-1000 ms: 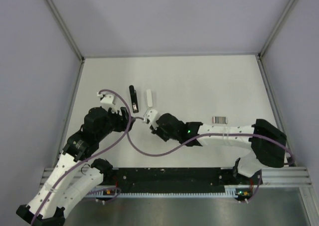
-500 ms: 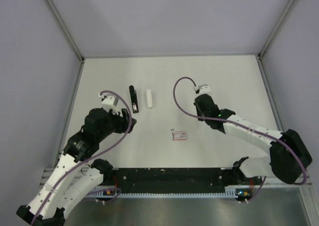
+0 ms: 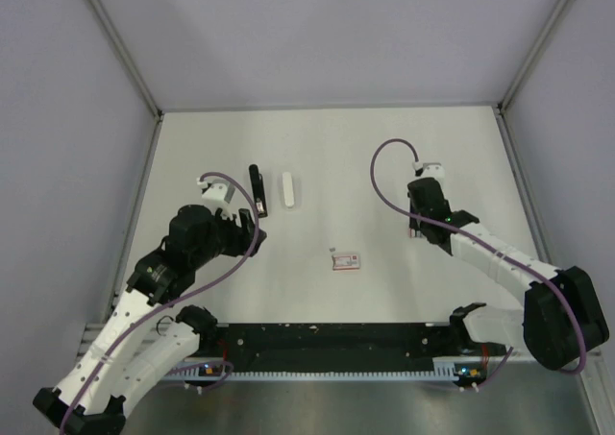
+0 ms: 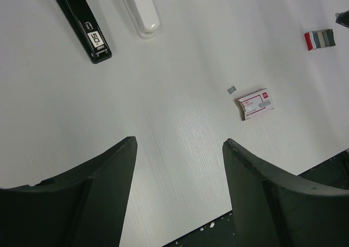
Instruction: Unload the staples from the stapler
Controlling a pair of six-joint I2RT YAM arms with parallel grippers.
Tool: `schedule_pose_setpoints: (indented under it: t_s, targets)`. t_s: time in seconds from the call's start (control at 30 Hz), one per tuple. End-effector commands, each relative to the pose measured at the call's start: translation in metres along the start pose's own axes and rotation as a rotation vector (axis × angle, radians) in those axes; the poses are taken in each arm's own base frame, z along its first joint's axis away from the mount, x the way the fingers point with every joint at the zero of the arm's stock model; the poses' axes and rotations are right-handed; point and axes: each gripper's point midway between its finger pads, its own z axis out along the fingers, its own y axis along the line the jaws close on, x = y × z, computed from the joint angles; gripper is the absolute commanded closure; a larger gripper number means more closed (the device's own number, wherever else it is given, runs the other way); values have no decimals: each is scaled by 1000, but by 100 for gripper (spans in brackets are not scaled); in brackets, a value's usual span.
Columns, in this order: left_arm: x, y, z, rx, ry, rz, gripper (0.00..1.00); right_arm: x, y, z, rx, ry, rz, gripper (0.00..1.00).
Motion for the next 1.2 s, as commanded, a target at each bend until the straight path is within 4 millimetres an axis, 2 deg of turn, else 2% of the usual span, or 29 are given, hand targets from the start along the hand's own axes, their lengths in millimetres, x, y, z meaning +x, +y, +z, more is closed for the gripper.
schedule_pose_setpoints:
  t_s: [0.0,0.13,0.53,1.17]
  targets:
    - [-7,-5,3,28,-30,20,30,2,-9,0,16,-3,14,93]
    - [-7,-4,3,25,-26,19,30,10,-21,3,45,14,34,94]
    - [-5,-8,8,43,-3,20,30,17,-39,13,88,54,43,94]
    - [-2,-12,12,64,19,24,30,27,-22,29,1,141,-3,91]
